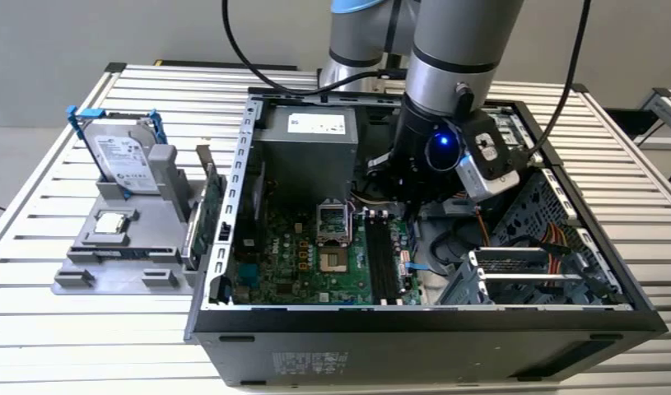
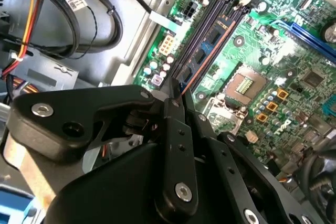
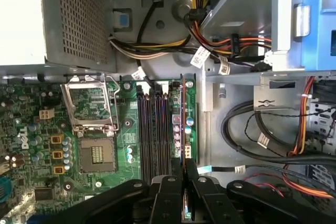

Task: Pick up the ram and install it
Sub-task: 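Insert the ram into the slot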

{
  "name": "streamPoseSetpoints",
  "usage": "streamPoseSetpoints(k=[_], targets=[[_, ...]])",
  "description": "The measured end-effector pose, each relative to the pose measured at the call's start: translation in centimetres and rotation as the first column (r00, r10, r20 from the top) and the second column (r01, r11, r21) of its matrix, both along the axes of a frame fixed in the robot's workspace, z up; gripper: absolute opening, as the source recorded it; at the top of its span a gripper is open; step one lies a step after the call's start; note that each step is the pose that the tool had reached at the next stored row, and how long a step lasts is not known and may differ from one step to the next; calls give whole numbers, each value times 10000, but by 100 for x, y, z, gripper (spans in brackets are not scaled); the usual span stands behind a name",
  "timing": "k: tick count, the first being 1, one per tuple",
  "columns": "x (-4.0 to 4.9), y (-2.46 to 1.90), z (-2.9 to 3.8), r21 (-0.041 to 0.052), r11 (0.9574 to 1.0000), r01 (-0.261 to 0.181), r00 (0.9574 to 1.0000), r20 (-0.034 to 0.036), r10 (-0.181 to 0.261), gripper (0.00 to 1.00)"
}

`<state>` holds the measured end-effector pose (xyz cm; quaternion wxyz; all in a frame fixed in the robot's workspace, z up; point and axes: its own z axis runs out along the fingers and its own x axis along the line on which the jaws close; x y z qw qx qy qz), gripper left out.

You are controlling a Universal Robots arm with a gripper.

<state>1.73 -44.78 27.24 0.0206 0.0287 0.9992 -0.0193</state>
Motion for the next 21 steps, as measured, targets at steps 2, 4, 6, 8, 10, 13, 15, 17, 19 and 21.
streamPoseSetpoints(k=[2,4,6,8,10,13,15,17,19,21], targets=[[0,0,-18,-1,10000,1,10000,-3,-1,0],[0,-1,-46,-2,10000,1,10000,-4,-1,0],[0,0,-75,0,10000,0,10000,-3,0,0],[0,-1,-100,-1,10000,0,10000,-3,0,0],[0,-1,-123,-1,10000,1,10000,-3,-1,0],[0,-1,-165,-1,10000,0,10000,-3,0,0],[0,-1,-193,-1,10000,0,10000,-4,0,0],[0,-1,-226,-3,10000,0,10000,-4,0,0],[0,-1,-253,-1,10000,0,10000,-3,0,0],[0,-1,-261,-3,10000,0,10000,-3,0,0]])
